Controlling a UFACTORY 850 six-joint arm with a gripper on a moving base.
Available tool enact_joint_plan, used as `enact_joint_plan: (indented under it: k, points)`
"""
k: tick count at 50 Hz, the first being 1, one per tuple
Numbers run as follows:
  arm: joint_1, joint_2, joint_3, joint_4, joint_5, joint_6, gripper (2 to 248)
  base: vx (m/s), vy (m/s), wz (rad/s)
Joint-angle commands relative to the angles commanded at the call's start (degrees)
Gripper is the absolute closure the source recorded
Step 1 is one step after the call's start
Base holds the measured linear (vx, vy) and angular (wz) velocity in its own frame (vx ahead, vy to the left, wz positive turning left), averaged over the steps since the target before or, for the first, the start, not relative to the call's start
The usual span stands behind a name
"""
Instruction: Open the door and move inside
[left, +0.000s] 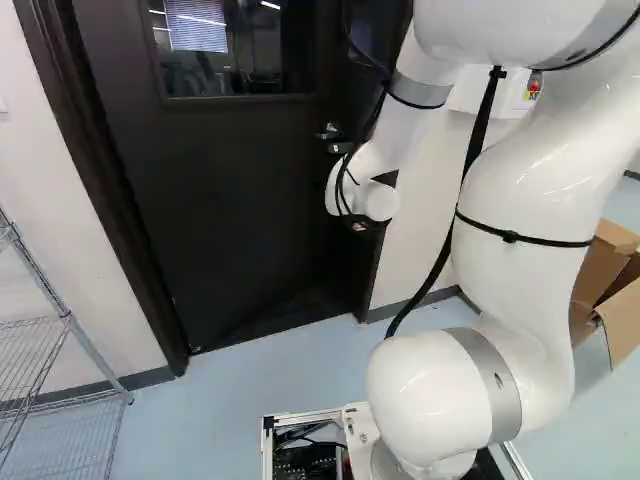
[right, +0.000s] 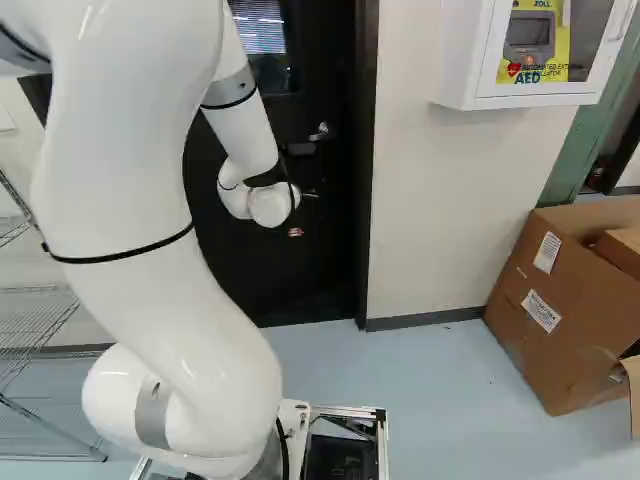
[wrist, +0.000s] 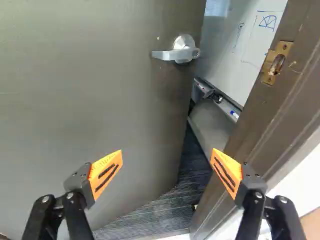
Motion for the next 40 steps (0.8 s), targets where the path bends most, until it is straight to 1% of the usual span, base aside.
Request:
enact_joint_plan:
  k: [33,40]
  points:
    - [-0.90,9.57,10.15,0.00,0.00,0.00,3,0.000,0.000,0.000]
    - [-0.98,11.15,11.73,0.00,0.00,0.00,3,0.000,0.000,0.000]
